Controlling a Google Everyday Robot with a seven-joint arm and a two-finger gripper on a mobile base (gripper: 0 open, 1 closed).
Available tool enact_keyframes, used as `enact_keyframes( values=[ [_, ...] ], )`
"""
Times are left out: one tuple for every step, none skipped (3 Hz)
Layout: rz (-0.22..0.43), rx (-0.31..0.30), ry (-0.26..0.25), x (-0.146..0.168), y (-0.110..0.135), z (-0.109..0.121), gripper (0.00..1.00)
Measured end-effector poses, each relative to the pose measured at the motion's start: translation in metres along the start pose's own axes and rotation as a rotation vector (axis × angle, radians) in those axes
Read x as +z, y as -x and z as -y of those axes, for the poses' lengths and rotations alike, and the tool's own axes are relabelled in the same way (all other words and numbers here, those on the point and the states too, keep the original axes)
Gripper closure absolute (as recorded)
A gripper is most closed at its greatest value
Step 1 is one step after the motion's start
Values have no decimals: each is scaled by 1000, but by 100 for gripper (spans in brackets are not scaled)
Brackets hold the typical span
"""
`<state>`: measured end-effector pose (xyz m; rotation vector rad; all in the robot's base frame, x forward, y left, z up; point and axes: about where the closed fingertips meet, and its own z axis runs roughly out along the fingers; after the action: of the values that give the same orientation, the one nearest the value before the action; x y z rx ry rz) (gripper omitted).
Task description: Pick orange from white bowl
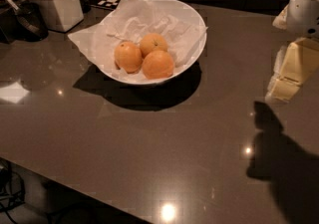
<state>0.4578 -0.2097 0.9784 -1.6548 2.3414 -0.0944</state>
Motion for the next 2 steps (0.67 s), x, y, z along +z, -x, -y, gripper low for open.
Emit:
enact_keyframes(
  values=[
    [22, 27, -15, 1, 7, -1, 0],
    [36, 49, -49, 6, 46, -16, 0]
  ],
)
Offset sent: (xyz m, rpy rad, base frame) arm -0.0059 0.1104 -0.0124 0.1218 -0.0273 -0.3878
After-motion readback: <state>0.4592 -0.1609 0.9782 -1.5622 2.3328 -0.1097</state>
